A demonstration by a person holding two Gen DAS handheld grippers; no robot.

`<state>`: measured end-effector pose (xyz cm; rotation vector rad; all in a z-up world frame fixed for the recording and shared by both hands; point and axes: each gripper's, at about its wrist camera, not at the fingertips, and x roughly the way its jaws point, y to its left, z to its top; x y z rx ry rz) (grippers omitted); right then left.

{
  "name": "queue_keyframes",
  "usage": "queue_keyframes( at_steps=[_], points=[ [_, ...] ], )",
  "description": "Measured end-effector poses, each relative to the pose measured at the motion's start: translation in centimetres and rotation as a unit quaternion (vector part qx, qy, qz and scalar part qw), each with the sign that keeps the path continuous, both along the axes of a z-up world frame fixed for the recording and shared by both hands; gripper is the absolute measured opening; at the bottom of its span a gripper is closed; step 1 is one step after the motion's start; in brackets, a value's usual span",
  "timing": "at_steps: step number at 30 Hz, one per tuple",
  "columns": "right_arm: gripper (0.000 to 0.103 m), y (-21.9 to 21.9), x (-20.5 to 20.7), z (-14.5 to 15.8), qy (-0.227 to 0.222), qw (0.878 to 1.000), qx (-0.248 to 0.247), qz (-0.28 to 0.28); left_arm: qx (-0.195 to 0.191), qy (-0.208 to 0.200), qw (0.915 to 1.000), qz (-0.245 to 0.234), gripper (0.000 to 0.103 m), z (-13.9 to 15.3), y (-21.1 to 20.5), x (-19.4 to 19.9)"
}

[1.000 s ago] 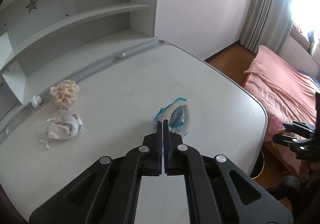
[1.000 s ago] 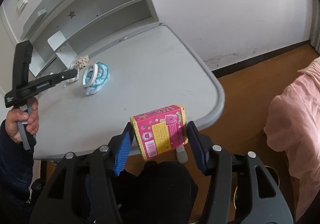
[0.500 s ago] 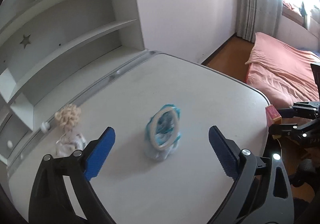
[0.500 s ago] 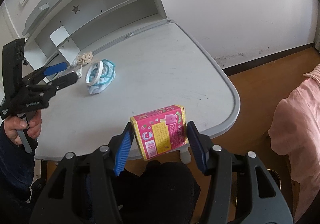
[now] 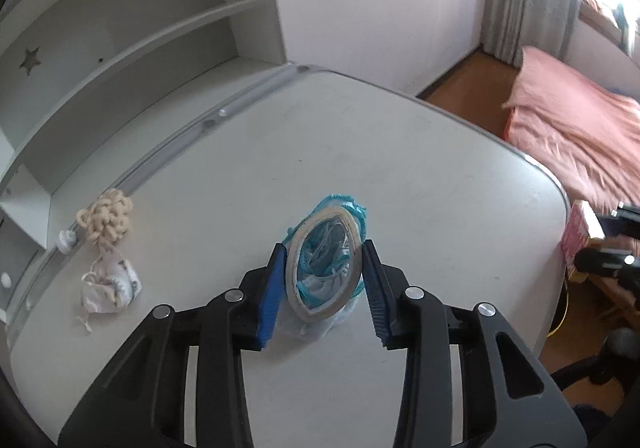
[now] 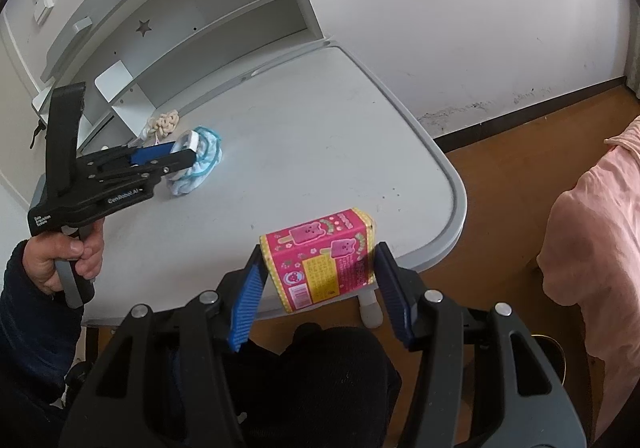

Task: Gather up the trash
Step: 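Carry the lid ring and pink box over the black bin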

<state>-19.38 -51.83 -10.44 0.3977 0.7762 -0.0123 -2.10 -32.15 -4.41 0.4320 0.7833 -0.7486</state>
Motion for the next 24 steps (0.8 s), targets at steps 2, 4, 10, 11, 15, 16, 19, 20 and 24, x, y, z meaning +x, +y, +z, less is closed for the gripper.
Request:
queue_keyframes(
  at_steps=[2, 4, 10, 11, 15, 16, 19, 20, 24],
  points=[
    [0.053, 0.0, 0.0, 0.2, -0.003, 1.0, 0.0, -0.001, -0.012, -0.007, 0.9999, 0.005, 0.037, 1.2, 0.6, -0.2],
    [0.053, -0.1, -0.1, 0.3, -0.006, 1.0, 0.001, -0.003, -0.022, -0.014, 0.9996, 0.006, 0.037, 2.6, 1.3, -0.5],
    [0.053, -1.1, -1.2, 0.8, -0.011, 1.0, -0.001, -0.02, -0.048, -0.022, 0.9986, -0.006, 0.037, 5.3, 1.3, -2.1],
    [0.053, -1.6, -1.7, 1.0, -0.012, 1.0, -0.004, -0.027, -0.05, -0.02, 0.9984, -0.016, 0.037, 5.4, 0.7, -2.8],
    [0.053, -4.1, -4.6, 1.0, -0.009, 0.997, -0.01, -0.071, -0.058, 0.002, 0.9959, -0.07, 0.037, 4.6, -3.2, -6.2],
    [0.053, -4.9, -5.5, 0.9, -0.007, 0.996, -0.011, -0.084, -0.06, 0.008, 0.9943, -0.088, 0.037, 4.3, -4.5, -7.3],
    [0.053, -7.8, -8.8, 0.0, 0.006, 0.991, -0.015, -0.134, -0.065, 0.022, 0.9874, -0.143, 0.037, 3.4, -8.5, -11.1],
    [0.053, -8.8, -10.1, -0.4, 0.012, 0.988, -0.016, -0.152, -0.065, 0.027, 0.9844, -0.161, 0.037, 3.1, -10.0, -12.4],
    [0.053, -12.6, -15.3, -2.7, 0.044, 0.974, -0.016, -0.22, -0.065, 0.05, 0.9707, -0.226, 0.037, 1.2, -15.2, -17.1]
  ],
)
